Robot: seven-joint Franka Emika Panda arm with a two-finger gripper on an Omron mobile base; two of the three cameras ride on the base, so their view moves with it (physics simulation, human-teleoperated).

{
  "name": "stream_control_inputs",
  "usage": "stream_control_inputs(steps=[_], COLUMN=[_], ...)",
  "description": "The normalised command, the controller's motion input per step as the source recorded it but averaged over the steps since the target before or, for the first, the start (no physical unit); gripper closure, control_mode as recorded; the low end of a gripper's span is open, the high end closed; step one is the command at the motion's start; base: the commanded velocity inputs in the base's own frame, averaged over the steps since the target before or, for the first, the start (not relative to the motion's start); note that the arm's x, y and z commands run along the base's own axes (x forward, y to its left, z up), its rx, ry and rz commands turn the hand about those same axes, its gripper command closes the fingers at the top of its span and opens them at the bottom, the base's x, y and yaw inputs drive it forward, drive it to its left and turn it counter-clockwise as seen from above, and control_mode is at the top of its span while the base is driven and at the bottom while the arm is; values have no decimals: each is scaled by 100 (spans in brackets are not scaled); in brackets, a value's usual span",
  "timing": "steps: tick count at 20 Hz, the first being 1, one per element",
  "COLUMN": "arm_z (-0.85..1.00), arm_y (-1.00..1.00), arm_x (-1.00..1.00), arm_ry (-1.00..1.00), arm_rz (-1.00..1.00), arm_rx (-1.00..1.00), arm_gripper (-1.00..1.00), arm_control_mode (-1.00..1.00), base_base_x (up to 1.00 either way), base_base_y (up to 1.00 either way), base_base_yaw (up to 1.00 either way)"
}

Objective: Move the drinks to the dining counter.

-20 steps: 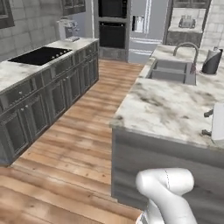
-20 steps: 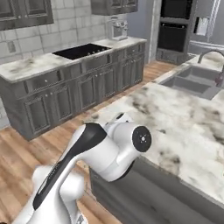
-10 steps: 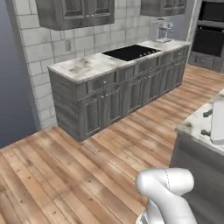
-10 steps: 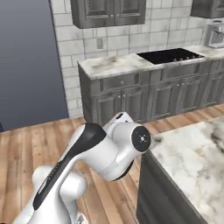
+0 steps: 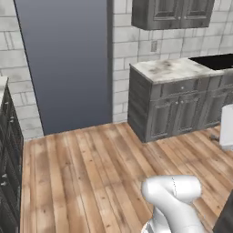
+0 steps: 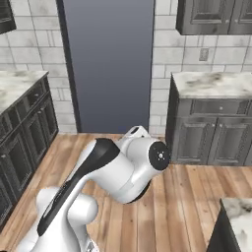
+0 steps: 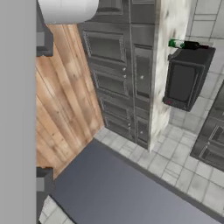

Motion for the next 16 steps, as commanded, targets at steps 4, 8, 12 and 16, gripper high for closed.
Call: stream_control_inputs(steps=[4,8,12,16], arm_z=[0,0,0,0], arm_y=[0,0,0,0], arm_x=[0,0,0,0], arm_ry=[0,0,0,0], arm_rz=[0,0,0,0], arm_rx=[0,0,0,0], arm_gripper=[-100,-100,-100,-100], arm_control_mode=[100,100,100,100], base_base_x=[5,6,5,22], base_base_y=[34,33,29,26], base_base_yaw=[71,71,71,69])
